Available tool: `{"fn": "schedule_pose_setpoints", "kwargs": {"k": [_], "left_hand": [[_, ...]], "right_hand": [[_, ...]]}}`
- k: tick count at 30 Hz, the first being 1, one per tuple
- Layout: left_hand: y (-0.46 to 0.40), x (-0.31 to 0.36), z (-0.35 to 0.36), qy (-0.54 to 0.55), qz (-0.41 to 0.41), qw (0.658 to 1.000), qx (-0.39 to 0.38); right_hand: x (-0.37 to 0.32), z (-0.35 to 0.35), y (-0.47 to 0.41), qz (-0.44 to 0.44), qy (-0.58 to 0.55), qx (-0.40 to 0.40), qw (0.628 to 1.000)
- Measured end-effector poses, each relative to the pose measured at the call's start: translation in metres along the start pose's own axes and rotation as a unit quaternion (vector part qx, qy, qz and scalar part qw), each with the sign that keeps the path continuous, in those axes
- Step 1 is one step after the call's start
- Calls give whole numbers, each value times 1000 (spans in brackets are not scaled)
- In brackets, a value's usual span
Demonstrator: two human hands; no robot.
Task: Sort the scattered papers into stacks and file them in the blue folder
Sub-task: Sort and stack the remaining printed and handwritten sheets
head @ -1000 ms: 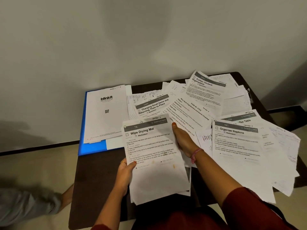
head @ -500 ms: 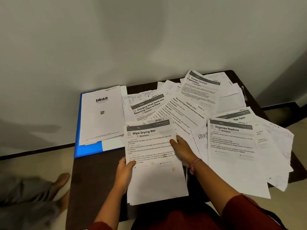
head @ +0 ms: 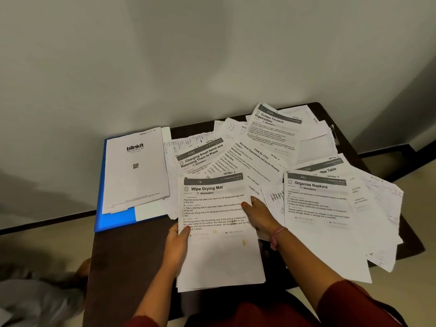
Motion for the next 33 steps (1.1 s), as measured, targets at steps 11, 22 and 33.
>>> {"fn": "schedule_pose_setpoints", "kwargs": {"k": [11, 22, 33], "left_hand": [[-2, 11, 32, 3, -4, 1000, -1], [-58, 89, 54, -87, 32, 991, 101], [-110, 119, 69, -174, -57, 967, 178]], "right_hand": [[-2, -24, -10, -7, 25, 16, 1000], [-41, -95, -66, 8, -20, 43, 999], [-45, -108, -104, 35, 38, 18, 999]]}}
Point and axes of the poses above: each hand's wrist, its own y-axis away from the middle knuckle, its own z-axis out of the palm, x = y × z, the point moved 2 cm from there along -y, towards the middle knuckle, and after that the axes turned 1 degree about -y, right-handed, at the moved point
